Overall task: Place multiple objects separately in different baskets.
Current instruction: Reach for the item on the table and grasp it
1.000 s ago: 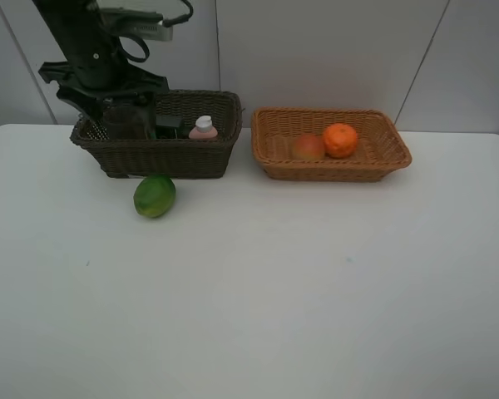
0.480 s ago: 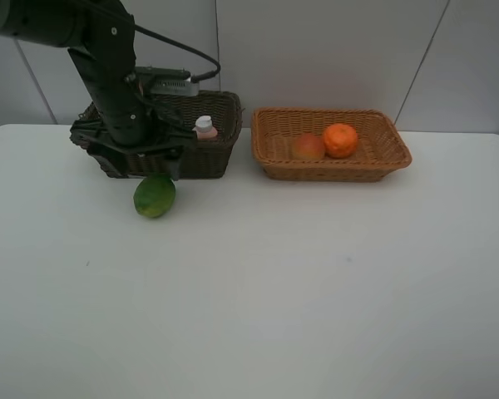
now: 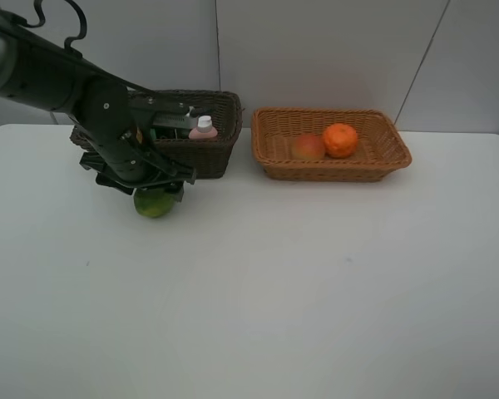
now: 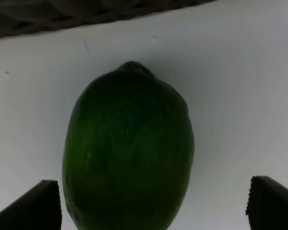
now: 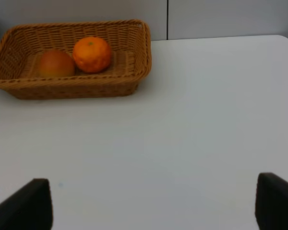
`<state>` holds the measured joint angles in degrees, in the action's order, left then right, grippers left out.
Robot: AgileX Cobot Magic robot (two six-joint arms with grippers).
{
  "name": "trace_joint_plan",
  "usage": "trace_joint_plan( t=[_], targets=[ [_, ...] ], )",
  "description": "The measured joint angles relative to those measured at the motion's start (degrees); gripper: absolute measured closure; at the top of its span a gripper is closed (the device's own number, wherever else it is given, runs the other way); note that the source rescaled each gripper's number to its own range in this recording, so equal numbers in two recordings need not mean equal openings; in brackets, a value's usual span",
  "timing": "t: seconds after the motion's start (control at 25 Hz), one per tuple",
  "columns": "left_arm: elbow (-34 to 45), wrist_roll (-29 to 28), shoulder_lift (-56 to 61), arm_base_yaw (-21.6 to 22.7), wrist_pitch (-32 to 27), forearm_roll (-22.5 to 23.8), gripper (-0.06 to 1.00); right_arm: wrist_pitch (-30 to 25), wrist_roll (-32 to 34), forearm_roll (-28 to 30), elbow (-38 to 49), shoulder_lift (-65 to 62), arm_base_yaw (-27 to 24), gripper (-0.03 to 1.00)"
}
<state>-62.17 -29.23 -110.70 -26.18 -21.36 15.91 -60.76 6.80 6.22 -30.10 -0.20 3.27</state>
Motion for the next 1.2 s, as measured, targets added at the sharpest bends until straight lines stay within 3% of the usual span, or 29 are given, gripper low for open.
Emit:
trace_joint_plan(
  t=[0.88, 1.2],
  targets=[
    [0.1, -1.5, -5.7, 2.1, 10.3, 2.7, -0.05, 0.0, 0.0, 0.0, 0.0, 0.0, 0.0, 0.19],
    [0.1, -1.5, -8.7, 2.5, 10.6, 3.0, -0.03, 0.0, 0.0, 0.0, 0.0, 0.0, 0.0, 0.19]
  ],
)
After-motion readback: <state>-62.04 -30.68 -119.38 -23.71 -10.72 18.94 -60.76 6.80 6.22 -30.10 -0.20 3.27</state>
